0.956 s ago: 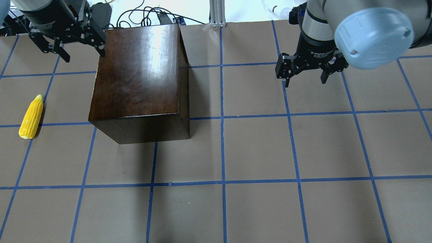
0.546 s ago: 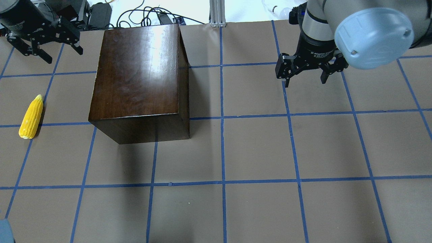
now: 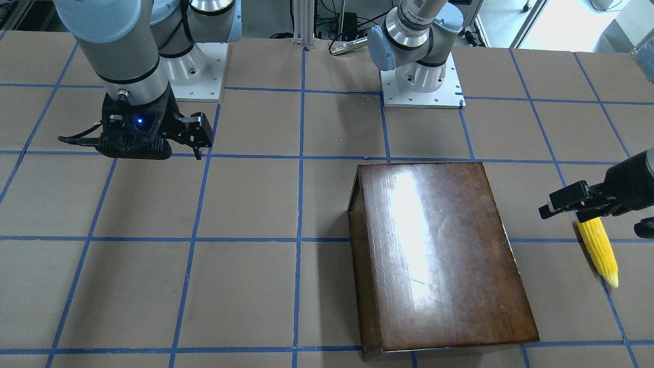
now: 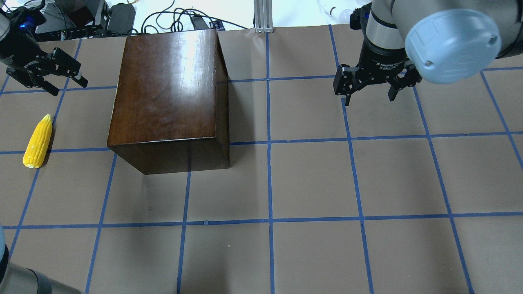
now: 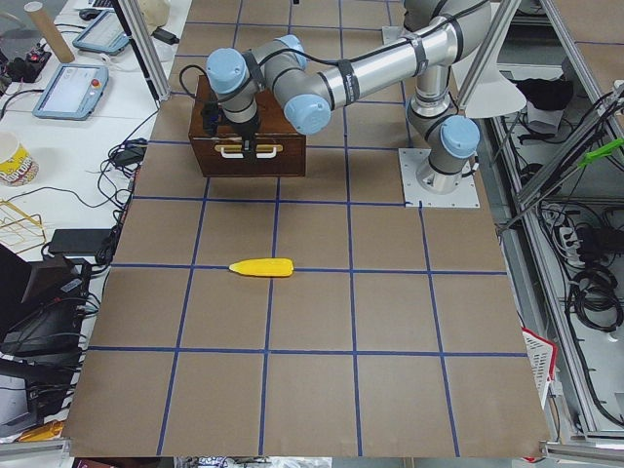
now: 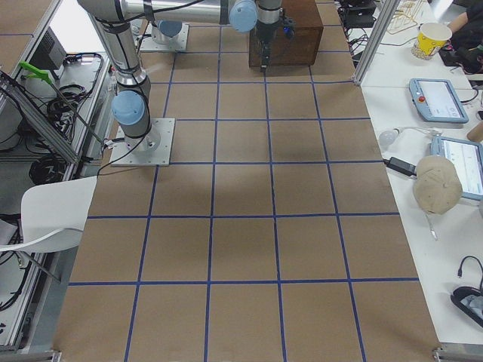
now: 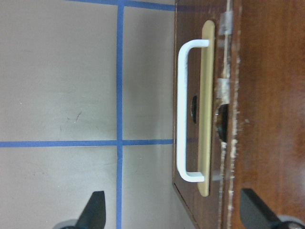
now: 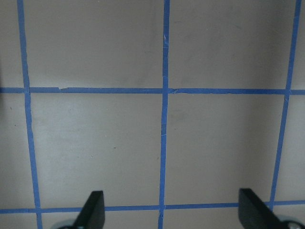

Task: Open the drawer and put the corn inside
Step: 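Move the left gripper down beside the cabinet toward the white drawer handle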

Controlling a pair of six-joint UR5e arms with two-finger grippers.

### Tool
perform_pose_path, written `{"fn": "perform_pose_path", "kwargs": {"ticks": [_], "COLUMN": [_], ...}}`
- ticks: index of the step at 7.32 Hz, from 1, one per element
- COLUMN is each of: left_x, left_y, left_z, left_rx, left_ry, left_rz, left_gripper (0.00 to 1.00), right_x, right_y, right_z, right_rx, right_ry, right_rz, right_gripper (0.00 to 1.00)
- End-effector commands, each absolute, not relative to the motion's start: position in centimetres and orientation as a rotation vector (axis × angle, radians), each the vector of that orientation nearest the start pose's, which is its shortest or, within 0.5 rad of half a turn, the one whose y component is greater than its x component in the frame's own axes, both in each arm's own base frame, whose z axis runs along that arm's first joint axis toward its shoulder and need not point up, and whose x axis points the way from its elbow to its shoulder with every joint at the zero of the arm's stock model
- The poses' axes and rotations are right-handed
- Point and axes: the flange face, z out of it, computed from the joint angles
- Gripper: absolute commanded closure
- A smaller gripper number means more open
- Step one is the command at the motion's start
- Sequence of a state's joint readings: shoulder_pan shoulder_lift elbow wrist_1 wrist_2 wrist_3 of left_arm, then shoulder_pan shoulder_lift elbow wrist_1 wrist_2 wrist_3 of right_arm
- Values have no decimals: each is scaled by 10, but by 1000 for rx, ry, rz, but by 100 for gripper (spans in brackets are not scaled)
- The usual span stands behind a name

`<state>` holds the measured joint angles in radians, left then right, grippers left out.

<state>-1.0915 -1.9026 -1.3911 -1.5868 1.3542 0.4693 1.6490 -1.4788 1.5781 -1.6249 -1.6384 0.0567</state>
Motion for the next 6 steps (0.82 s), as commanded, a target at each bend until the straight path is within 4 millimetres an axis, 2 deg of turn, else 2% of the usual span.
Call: {"fn": "perform_pose_path", "kwargs": {"ticks": [1, 3, 6], "left_x": [150, 150, 141], "left_y": [-618, -619, -625], "left_z": [355, 334, 329], "left_rx": [-32, 43, 59], "left_ry": [3469, 3473, 3460], "left_rz": [131, 114, 85], "left_gripper": [0, 0, 1], "right_x": [167, 167, 167], "right_y": [-513, -513, -513], "right_z": [442, 443, 443], "right_rx": [-37, -37, -37], "right_ry": [3211, 3211, 3211], "right_rz": [69, 66, 66], "right_gripper": [0, 0, 0]}}
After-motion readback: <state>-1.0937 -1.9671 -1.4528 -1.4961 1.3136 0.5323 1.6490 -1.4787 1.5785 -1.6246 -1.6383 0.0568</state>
